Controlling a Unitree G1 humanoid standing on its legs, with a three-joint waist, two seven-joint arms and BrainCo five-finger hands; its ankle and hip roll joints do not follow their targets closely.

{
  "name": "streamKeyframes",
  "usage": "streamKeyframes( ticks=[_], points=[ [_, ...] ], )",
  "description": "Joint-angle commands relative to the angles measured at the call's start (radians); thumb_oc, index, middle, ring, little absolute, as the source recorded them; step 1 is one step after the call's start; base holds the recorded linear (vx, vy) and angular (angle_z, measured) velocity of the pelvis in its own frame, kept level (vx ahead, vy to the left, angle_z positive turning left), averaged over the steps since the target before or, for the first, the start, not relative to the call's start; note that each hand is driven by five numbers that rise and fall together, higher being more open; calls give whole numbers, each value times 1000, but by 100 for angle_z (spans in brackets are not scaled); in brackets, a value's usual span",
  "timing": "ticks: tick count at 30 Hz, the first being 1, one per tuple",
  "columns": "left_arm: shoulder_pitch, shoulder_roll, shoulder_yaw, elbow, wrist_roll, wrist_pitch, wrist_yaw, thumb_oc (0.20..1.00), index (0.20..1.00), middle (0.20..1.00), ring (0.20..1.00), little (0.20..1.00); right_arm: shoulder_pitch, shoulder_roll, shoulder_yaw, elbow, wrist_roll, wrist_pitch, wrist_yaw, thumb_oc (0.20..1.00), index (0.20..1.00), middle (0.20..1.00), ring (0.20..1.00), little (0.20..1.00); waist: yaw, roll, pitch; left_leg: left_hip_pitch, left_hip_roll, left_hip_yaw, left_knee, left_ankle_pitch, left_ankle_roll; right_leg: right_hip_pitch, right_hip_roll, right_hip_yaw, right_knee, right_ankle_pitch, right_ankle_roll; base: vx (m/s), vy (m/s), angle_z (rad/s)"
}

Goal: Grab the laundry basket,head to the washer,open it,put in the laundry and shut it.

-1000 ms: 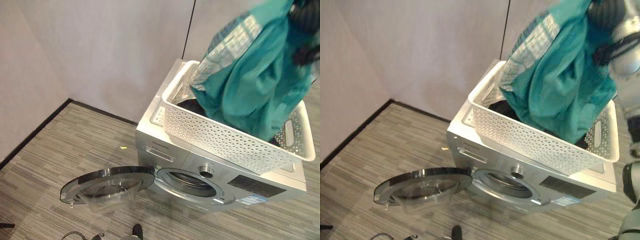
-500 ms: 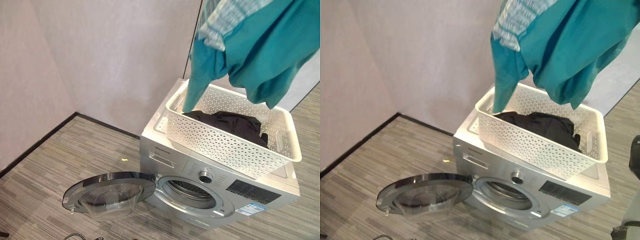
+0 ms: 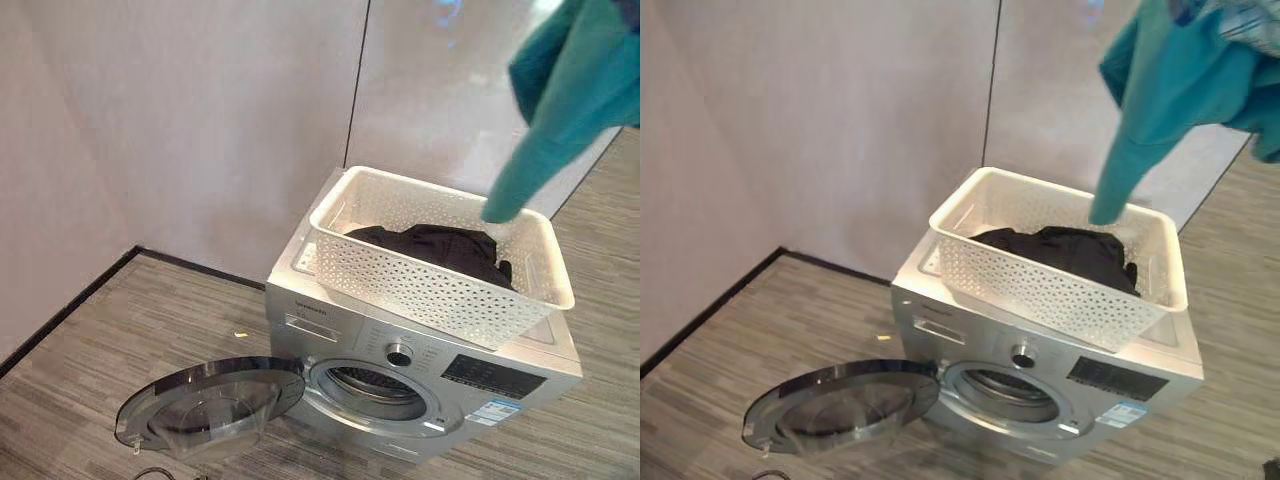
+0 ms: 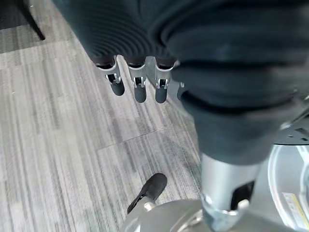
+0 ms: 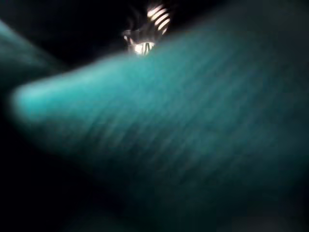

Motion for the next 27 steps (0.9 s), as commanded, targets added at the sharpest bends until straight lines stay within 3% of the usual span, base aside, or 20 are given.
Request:
streamKeyframes(
  ticks=[1,11,13,18,19,20,23,24,25,27],
  points=[
    [-29,-25,-59,51,33,-6,9,1000,1000,1000,1000,1000,-131,-58,41,68,89,-52,-58,200,200,200,200,200,8,-29,-47,0,106,24,1,20,-93,-26,-129,4,-2,134,117,12,-19,-12],
    [-29,-50,-78,47,31,-16,8,1000,1000,1000,1000,1000,-137,-172,75,310,276,-83,-9,200,200,200,200,200,-31,-1,-52,23,114,48,1,12,-97,-27,-121,23,-1,127,114,8,-12,-11],
    [-28,-75,-71,50,33,-14,9,1000,1000,1000,1000,1000,-73,-196,11,346,343,-105,2,200,200,200,200,200,-43,26,-50,32,115,57,1,9,-96,-29,-119,34,0,122,113,1,-1,-10],
    [-19,-87,-48,50,27,-12,8,1000,1000,1000,1000,1000,124,-221,-144,365,384,-114,34,200,200,200,200,200,-61,48,-46,43,120,71,1,6,-97,-31,-115,49,1,118,109,-7,4,-14],
    [-15,-107,-27,47,19,-14,4,1000,1000,1000,1000,1000,304,-211,-289,355,400,-126,48,200,200,200,200,200,-74,74,-38,46,121,76,1,4,-95,-38,-115,58,1,120,108,-27,10,-17],
    [-12,-119,-20,43,18,-16,4,1000,1000,1000,1000,1000,360,-204,-336,352,410,-135,52,200,200,200,200,200,-78,86,-34,46,121,78,1,3,-95,-39,-117,59,1,120,108,-34,15,-22],
    [-4,-126,19,37,9,-14,14,1000,1000,1000,1000,1000,754,-92,-659,279,447,-188,48,200,200,200,200,200,-112,104,-17,43,125,84,1,4,-94,-51,-114,73,2,121,103,-13,14,-8],
    [-2,-112,17,38,10,-14,15,1000,1000,1000,1000,1000,818,-76,-721,260,443,-190,47,200,200,200,200,200,-114,91,-19,43,127,84,1,3,-94,-50,-112,73,2,121,102,-25,9,-5],
    [5,-108,26,40,0,-9,12,1000,1000,1000,1000,1000,1062,66,-937,120,457,-241,34,200,200,200,200,200,-124,82,-14,38,126,88,1,10,-90,-58,-112,79,1,126,97,-1,1,-5],
    [9,-104,29,47,-16,3,4,1000,1000,1000,1000,1000,1232,222,-1045,-4,491,-276,28,200,200,200,200,200,-121,69,-10,33,124,87,1,14,-88,-66,-113,86,1,127,92,0,0,0]
  ],
)
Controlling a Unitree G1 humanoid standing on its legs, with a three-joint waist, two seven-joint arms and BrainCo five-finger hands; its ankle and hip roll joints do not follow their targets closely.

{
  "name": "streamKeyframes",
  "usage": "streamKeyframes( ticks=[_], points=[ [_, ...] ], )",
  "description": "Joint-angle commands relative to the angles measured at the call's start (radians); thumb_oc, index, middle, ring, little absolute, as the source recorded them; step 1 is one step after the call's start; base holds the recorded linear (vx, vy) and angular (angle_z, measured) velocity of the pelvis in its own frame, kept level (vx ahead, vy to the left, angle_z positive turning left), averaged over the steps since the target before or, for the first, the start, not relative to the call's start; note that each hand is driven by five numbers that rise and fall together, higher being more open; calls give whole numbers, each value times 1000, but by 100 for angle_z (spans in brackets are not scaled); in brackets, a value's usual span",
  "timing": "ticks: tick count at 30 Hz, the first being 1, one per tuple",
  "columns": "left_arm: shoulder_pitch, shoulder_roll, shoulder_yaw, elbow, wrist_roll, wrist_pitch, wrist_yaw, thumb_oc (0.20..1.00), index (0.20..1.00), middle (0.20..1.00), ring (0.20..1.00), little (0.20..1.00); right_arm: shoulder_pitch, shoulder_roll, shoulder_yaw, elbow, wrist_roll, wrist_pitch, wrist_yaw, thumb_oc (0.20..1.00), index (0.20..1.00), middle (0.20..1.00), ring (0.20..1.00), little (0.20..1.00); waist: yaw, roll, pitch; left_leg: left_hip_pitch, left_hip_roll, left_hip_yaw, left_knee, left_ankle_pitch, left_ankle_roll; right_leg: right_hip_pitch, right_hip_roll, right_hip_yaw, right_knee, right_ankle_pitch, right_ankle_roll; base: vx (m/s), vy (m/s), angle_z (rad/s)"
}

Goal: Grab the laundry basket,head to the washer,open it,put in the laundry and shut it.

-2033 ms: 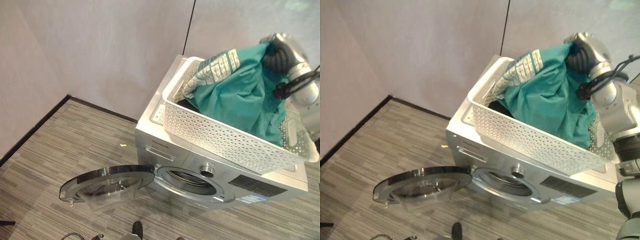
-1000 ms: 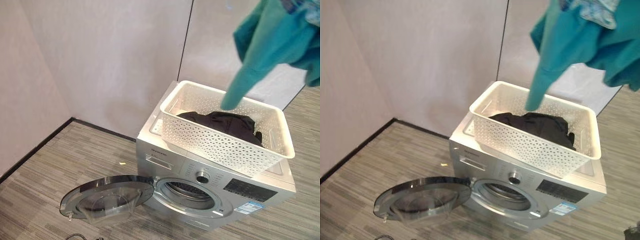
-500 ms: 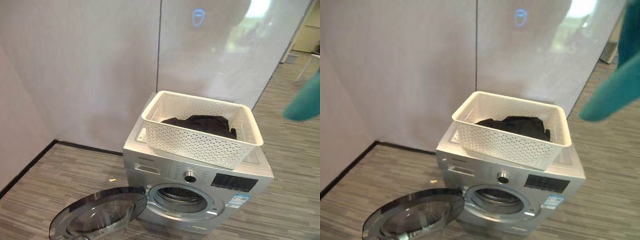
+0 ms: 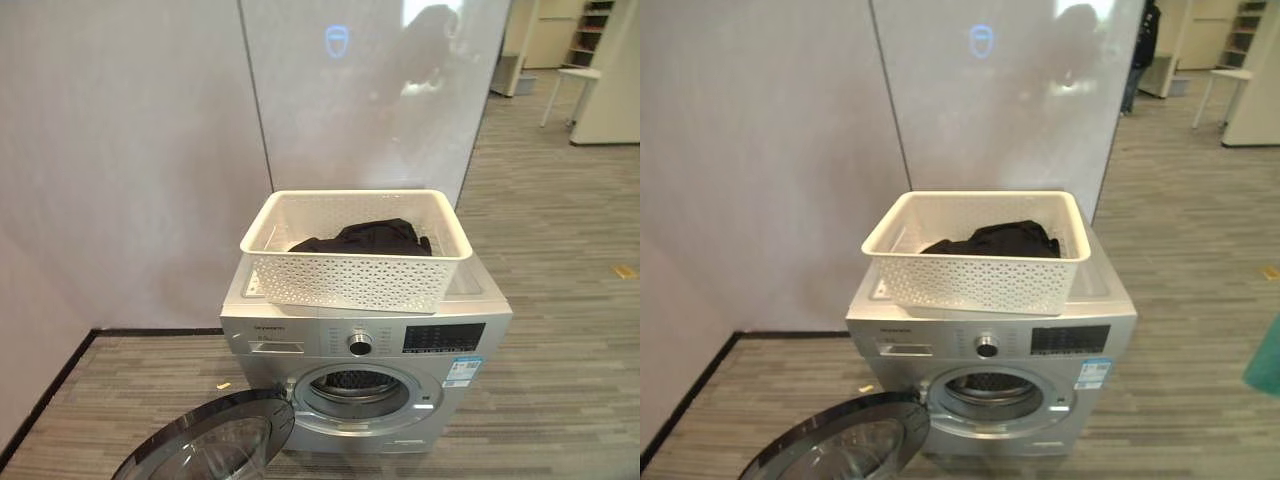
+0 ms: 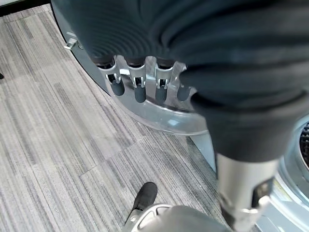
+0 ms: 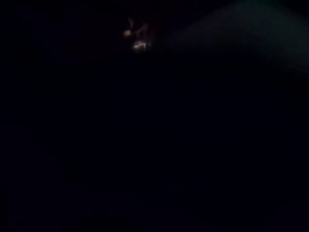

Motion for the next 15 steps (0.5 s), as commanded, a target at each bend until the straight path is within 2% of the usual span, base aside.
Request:
streamKeyframes(
  ticks=[1,2,3,4,5,9,11,12,13,15],
  points=[
    [-52,-27,4,37,-12,18,-11,1000,1000,1000,1000,1000,-33,161,1,-100,52,-117,0,200,200,200,200,200,23,-57,49,20,119,1,8,32,-93,-32,-112,-5,9,113,81,-31,-12,-2],
    [-48,-30,-3,42,-9,22,-23,1000,1000,1000,1000,1000,26,229,-23,-133,56,-111,4,200,200,200,200,200,23,-62,51,17,118,-1,8,35,-93,-34,-113,-3,9,114,80,-24,-9,-5],
    [-47,-26,-5,42,-8,22,-23,1000,1000,1000,1000,1000,36,237,-30,-141,54,-110,4,200,200,200,200,200,24,-66,49,14,118,0,8,41,-91,-37,-113,-4,7,119,78,-41,-13,-2],
    [-42,-29,-3,42,-4,23,-23,1000,1000,1000,1000,1000,70,289,-50,-184,66,-121,14,200,200,200,200,200,24,-64,50,9,117,-2,8,42,-90,-39,-114,-4,6,119,76,-49,-22,3],
    [-32,-34,-10,36,10,25,-31,1000,1000,1000,1000,1000,144,423,-30,-244,71,-134,18,200,200,200,200,200,29,-59,59,6,116,-10,8,43,-88,-37,-115,-8,7,118,74,-37,-22,3],
    [-39,-40,-15,8,28,27,-45,1000,1000,1000,1000,1000,230,650,54,-393,78,-126,75,200,200,200,200,200,39,-48,75,2,107,-26,8,45,-83,-35,-125,-19,8,118,72,-61,-22,2],
    [-43,-40,-11,-2,36,23,-40,1000,1000,1000,1000,1000,258,702,65,-433,88,-127,93,200,200,200,200,200,40,-46,75,2,105,-28,8,46,-81,-34,-128,-22,8,121,72,-12,-18,4],
    [-45,-44,5,-15,40,12,-35,1000,1000,1000,1000,1000,341,811,100,-475,110,-116,138,200,200,200,200,200,46,-40,79,12,102,-28,8,37,-82,-22,-130,-26,10,119,76,44,-16,11],
    [-46,-46,10,-17,39,8,-30,1000,1000,1000,1000,1000,379,850,118,-461,143,-91,173,200,200,200,200,200,44,-40,83,14,103,-27,8,38,-82,-19,-129,-26,9,119,75,30,-17,13],
    [-47,-49,23,-19,27,4,-36,1000,1000,1000,1000,1000,412,876,141,-450,167,-90,208,200,200,200,200,200,40,-41,84,9,102,-25,8,46,-81,-23,-128,-25,8,122,71,-14,-5,23]
  ],
)
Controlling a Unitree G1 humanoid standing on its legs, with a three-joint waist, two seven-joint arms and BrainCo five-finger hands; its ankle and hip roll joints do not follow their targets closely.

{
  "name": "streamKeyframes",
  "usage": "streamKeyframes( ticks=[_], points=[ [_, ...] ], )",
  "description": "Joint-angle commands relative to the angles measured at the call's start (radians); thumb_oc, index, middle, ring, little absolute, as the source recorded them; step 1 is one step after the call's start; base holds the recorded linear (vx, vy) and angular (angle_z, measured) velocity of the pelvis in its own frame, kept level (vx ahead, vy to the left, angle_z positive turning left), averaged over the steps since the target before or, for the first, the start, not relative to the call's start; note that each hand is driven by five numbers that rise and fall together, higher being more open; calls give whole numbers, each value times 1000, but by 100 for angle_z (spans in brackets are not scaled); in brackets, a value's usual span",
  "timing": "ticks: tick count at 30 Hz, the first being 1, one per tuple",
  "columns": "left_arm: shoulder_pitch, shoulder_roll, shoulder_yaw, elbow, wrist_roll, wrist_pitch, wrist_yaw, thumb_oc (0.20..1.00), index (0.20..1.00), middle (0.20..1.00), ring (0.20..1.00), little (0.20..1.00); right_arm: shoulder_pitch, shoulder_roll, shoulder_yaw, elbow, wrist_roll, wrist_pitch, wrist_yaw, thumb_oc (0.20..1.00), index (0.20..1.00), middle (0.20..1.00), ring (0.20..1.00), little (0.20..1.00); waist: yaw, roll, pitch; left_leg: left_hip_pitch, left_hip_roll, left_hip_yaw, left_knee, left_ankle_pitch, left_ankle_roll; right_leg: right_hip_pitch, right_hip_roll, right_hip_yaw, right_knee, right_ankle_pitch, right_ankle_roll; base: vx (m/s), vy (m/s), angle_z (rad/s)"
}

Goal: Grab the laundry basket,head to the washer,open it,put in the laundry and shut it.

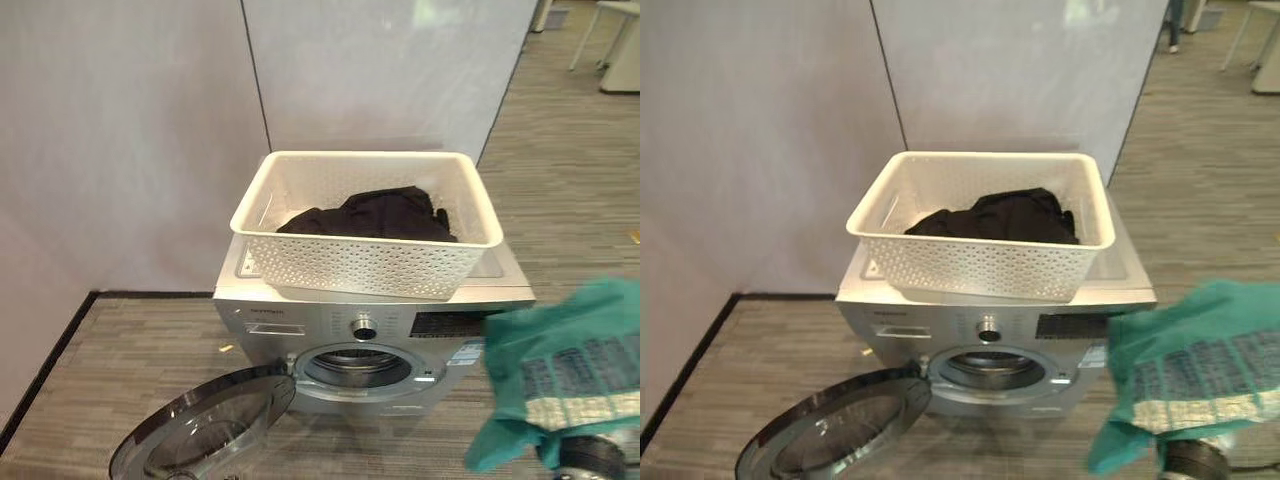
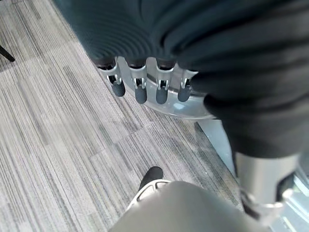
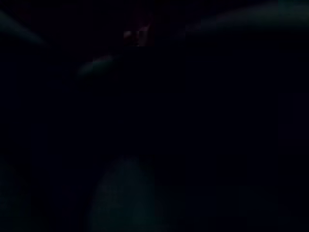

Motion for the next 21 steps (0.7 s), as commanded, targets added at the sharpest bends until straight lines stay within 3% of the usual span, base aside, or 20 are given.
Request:
streamKeyframes(
  ticks=[1,2,4,9,12,16,19,21],
  points=[
    [-3,-40,19,84,16,-23,4,1000,1000,1000,1000,1000,29,-2,9,3,91,-30,108,200,200,200,200,200,8,-32,-55,1,107,4,2,36,-82,-45,-125,7,5,119,76,-37,-2,15],
    [-9,-45,52,97,-6,-20,-4,1000,1000,1000,1000,1000,85,57,95,-20,139,16,182,200,200,200,200,200,4,-35,-43,1,107,17,2,40,-83,-50,-126,8,6,124,75,-34,1,-3],
    [0,-46,85,108,-21,-23,-10,1000,1000,1000,1000,1000,128,102,150,-15,175,44,229,200,200,200,200,200,5,-39,-39,8,110,27,2,38,-85,-49,-122,8,11,117,71,1,-2,-21],
    [25,-50,96,113,-26,-31,-32,1000,1000,1000,1000,1000,236,157,298,10,249,131,344,200,200,200,200,200,18,-50,-23,2,120,9,2,49,-91,-31,-110,-13,26,95,56,10,-19,-1],
    [36,-39,101,117,-19,-33,-44,1000,1000,1000,1000,1000,271,144,338,103,276,186,405,200,200,200,200,200,24,-58,-16,-4,125,-2,2,57,-96,-28,-106,-29,30,90,54,5,-25,23],
    [53,-20,97,106,-26,-37,-49,1000,1000,1000,1000,1000,249,140,378,293,286,237,435,200,200,200,200,200,43,-63,1,-5,128,-9,2,58,-98,-23,-101,-42,31,81,52,7,-9,11],
    [62,-14,93,88,-42,-37,-49,1000,1000,1000,1000,1000,241,140,393,330,286,252,439,200,200,200,200,200,50,-62,13,2,127,-10,2,56,-95,-20,-100,-41,35,75,51,10,3,1],
    [65,-3,86,49,-85,-38,-42,1000,1000,1000,1000,1000,225,134,432,355,292,273,456,200,200,200,200,200,63,-71,59,-41,128,-21,99,29,-92,-25,-107,-32,50,65,43,-82,-9,-1]
  ],
)
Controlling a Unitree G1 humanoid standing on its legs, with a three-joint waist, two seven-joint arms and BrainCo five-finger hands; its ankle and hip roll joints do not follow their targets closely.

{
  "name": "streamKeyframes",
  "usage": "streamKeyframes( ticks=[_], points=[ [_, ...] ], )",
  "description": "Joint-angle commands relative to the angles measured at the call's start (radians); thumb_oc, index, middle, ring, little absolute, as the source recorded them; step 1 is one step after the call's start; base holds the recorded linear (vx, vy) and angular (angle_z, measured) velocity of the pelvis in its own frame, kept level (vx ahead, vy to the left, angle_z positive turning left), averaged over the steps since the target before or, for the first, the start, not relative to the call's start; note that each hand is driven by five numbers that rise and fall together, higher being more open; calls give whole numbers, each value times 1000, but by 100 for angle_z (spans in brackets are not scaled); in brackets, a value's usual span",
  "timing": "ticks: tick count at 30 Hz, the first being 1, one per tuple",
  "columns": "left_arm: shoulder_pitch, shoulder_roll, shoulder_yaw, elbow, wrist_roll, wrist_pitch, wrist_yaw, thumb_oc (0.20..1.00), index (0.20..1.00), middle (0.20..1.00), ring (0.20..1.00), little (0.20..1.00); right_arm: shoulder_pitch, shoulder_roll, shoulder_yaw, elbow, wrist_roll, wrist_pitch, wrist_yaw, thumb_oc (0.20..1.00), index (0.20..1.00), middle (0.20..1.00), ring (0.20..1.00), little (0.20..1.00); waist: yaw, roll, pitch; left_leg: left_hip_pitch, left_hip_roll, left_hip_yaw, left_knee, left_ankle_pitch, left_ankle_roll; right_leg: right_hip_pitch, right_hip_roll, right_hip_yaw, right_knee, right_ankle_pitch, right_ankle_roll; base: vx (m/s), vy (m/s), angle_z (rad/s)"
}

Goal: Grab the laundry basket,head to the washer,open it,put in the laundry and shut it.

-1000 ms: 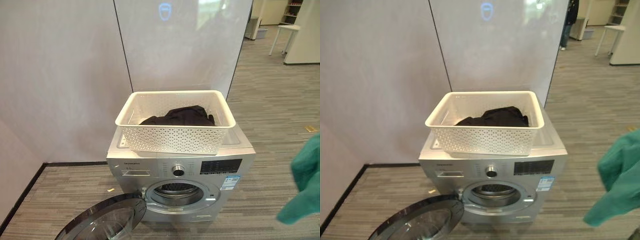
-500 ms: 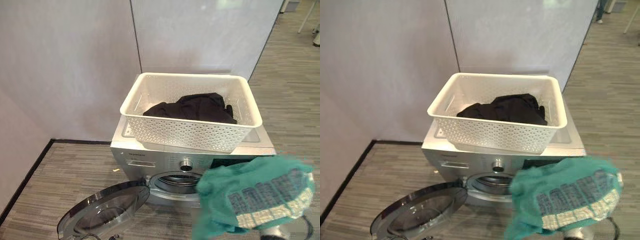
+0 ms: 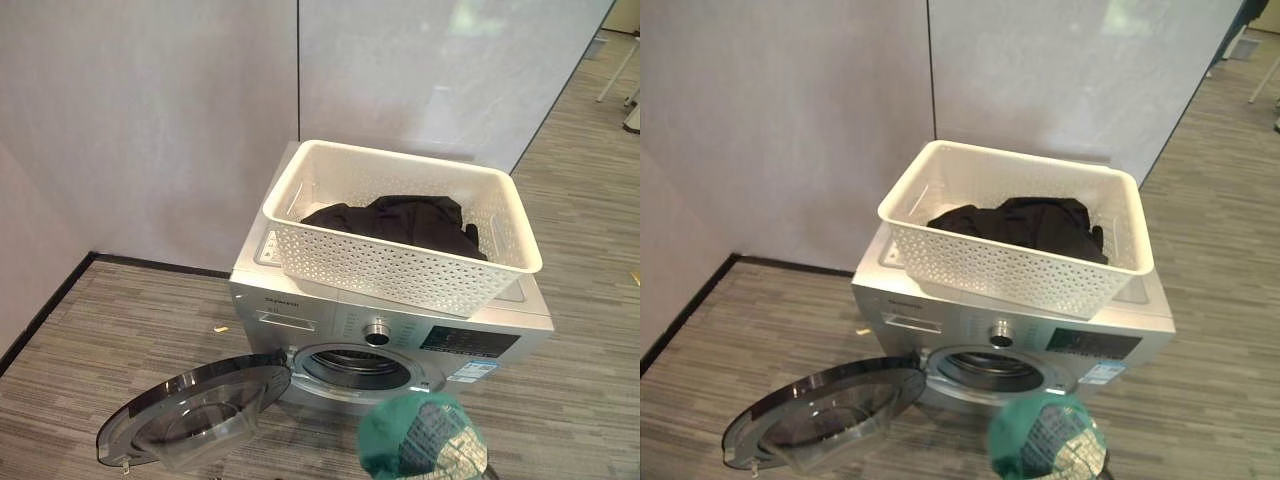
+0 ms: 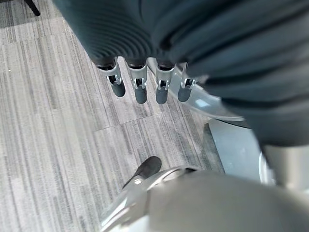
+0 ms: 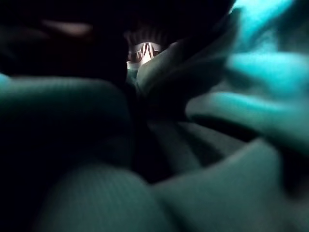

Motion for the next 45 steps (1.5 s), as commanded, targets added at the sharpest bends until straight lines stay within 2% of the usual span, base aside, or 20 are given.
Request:
streamKeyframes(
  ticks=[1,3,10,14,15,16,17,18,21,22,24,25,26,27,28,29,32,34,41,45],
  points=[
    [6,-43,-40,21,-74,-5,-17,1000,1000,1000,1000,1000,-47,-18,25,-74,40,3,60,200,200,200,200,200,25,7,48,-69,129,0,134,33,-80,-48,-109,-2,34,87,45,-106,-12,1],
    [-12,-50,-68,12,-101,-4,-13,1000,1000,1000,1000,1000,-75,-13,59,-43,74,6,70,200,200,200,200,200,36,1,81,-103,130,-5,184,12,-80,-58,-114,4,40,87,43,-77,8,4],
    [-47,-56,-90,7,-116,-5,-2,1000,1000,1000,1000,1000,-140,-2,93,-11,143,4,76,200,200,200,200,200,38,-4,112,-143,129,-4,296,-62,-60,-82,-141,18,108,57,40,-6,56,-1],
    [-61,-55,-104,-5,-124,-8,2,1000,1000,1000,1000,1000,-171,-7,98,14,159,1,75,200,200,200,200,200,36,2,128,-142,121,5,328,-105,-32,-131,-179,47,225,35,48,4,155,-9],
    [-65,-50,-111,-14,-117,-6,8,1000,1000,1000,1000,1000,-172,-3,103,1,166,-1,76,200,200,200,200,200,25,7,147,-132,101,9,348,-141,1,-196,-221,85,365,82,67,5,154,-16],
    [-65,-50,-111,-14,-117,-6,8,1000,1000,1000,1000,1000,-172,-3,103,1,166,-1,76,200,200,200,200,200,26,5,146,-133,100,12,349,-142,2,-200,-223,89,369,80,68,70,247,-16],
    [-68,-48,-114,-14,-115,-5,16,1000,1000,1000,1000,1000,-178,-7,118,-15,158,-1,75,200,200,200,200,200,16,14,163,-111,94,9,367,-186,13,-233,-241,112,461,107,91,-28,211,-8],
    [-79,-42,-119,-16,-116,-3,20,1000,1000,1000,1000,1000,-195,-18,142,-39,157,-5,76,200,200,200,200,200,1,21,201,-102,96,43,387,-179,41,-324,-241,156,570,159,84,-16,216,-17],
    [-90,-29,-122,-12,-100,1,23,1000,1000,1000,1000,1000,-206,-24,154,-62,163,-7,76,200,200,200,200,200,-11,20,214,-87,99,48,423,-211,34,-358,-240,163,501,139,81,89,0,-25],
    [-93,-25,-114,-2,-97,4,27,1000,1000,1000,1000,1000,-211,-23,157,-64,166,-9,78,200,200,200,200,200,-10,22,220,-66,103,39,438,-248,16,-367,-250,168,464,127,98,192,-87,-17],
    [-101,-22,-106,8,-96,5,32,1000,1000,1000,1000,1000,-224,-25,160,-58,161,-10,76,200,200,200,200,200,-10,12,229,-71,107,50,455,-237,11,-377,-263,161,417,155,87,70,-126,-9],
    [-111,-7,-116,-5,-92,1,27,1000,1000,1000,1000,1000,-224,-47,167,-99,132,-28,76,200,200,200,200,200,-17,-1,235,-85,116,27,512,-258,-5,-356,-240,179,347,109,87,34,-163,0],
    [-114,-2,-118,-2,-79,3,39,1000,1000,1000,1000,1000,-219,-51,166,-74,138,-28,67,200,200,200,200,200,-18,-6,239,-110,125,16,562,-267,-6,-366,-227,212,366,114,92,44,-215,30],
    [-129,8,-125,0,-78,9,57,1000,1000,1000,1000,1000,-219,-26,172,-64,157,-32,64,200,200,200,200,200,-10,-12,246,-160,154,-4,609,-278,-14,-400,-193,213,441,47,64,-31,-103,55],
    [-129,8,-125,0,-78,9,57,1000,1000,1000,1000,1000,-219,-26,172,-64,157,-32,64,200,200,200,200,200,-10,-12,246,-160,154,-4,610,-278,-14,-400,-193,213,441,47,64,-85,-188,71],
    [-140,8,-130,3,-86,11,63,1000,1000,1000,1000,1000,-223,-20,175,-73,176,-34,60,200,200,200,200,200,1,-22,258,-208,184,-18,659,-294,-25,-420,-188,179,485,13,57,-117,-175,62],
    [-169,6,-139,8,-94,18,76,1000,1000,1000,1000,1000,-250,-15,175,-79,180,-46,47,200,200,200,200,200,4,-15,280,-302,204,-49,730,-297,-36,-466,-201,142,540,1,59,-176,-128,39],
    [-199,3,-163,-6,-102,21,89,1000,1000,1000,1000,1000,-291,-12,189,-68,176,-58,32,200,200,200,200,200,19,3,300,-393,220,-100,809,-337,-46,-533,-217,124,647,-69,62,-90,-65,25],
    [-233,-9,-216,-43,-121,24,116,1000,1000,1000,1000,1000,-394,7,194,-40,195,-102,-16,200,200,200,200,200,44,33,320,-576,213,-149,927,-362,-33,-672,-252,106,770,-120,47,-46,11,28],
    [-241,-7,-248,-66,-136,21,140,1000,1000,1000,1000,1000,-510,2,178,31,211,-130,-50,200,200,200,200,200,78,55,343,-689,189,-168,1004,-388,-9,-775,-269,124,832,-135,39,-8,60,10]
  ],
)
